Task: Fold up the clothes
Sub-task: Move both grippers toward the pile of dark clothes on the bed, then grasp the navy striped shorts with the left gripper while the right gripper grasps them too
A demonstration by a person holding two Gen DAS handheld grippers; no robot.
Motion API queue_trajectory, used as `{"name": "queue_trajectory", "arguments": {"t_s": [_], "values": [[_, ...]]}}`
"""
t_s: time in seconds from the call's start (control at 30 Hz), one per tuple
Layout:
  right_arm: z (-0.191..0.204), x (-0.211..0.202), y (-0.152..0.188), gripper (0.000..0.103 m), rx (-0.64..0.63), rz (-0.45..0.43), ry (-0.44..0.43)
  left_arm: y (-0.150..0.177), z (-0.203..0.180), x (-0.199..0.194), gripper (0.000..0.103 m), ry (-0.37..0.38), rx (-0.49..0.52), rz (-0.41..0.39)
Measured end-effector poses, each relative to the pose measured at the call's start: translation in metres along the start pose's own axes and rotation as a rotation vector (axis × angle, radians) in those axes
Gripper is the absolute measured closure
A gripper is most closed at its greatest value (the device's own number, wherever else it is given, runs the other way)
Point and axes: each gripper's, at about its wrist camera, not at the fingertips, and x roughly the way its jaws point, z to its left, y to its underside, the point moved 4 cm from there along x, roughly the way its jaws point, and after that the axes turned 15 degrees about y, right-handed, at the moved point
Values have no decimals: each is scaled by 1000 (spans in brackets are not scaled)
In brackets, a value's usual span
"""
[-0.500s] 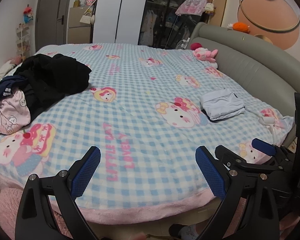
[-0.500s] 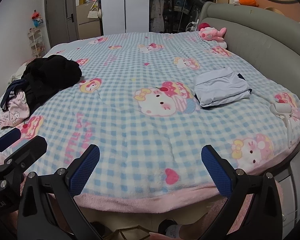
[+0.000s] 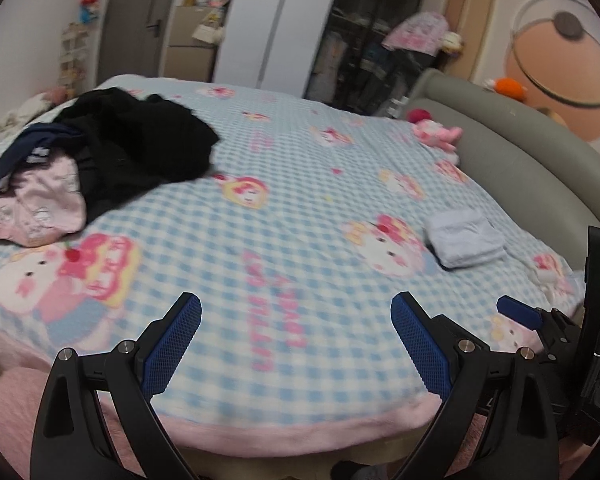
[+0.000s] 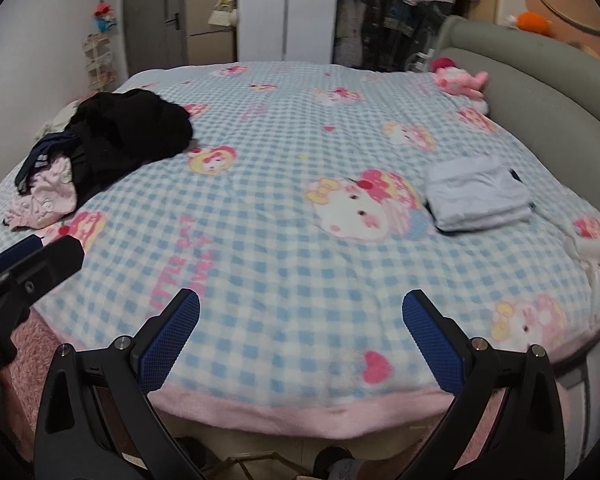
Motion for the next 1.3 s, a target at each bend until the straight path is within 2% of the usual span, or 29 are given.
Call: {"name": "queue_trajectory", "arguments": {"t_s": [0.1,0.23,0.5,0.63,0.87,1.03,1.13,1.17,1.23,1.27,1.3], "values": [[32,-1,-18,0,-65,-37,-67,-9,35,-11,6,-60,-26,-15],[89,4,-47,1,-139,-43,-192,-26,80,-37,6,-143,-53,-71],[228,4,-120,2,-281,-161,-305,-80,200,-72,6,-309,-130,-146],[296,21,-159,2,-304,-165,-349,-107,262,-75,6,-369,-176,-170],[392,62,-206,2,-299,-124,-412,-136,341,-45,6,-392,-221,-158],[438,87,-224,2,-324,-96,-457,-144,373,-6,6,-340,-193,-111],[460,104,-236,2,-322,-59,-487,-151,386,10,6,-356,-158,-115],[467,108,-238,2,-321,-45,-501,-155,390,13,9,-369,-156,-125],[479,116,-236,2,-341,9,-545,-160,401,17,39,-393,-187,-136],[484,120,-235,6,-351,36,-568,-162,408,20,64,-405,-217,-131],[490,124,-233,18,-361,63,-590,-163,413,20,77,-403,-244,-130]]}}
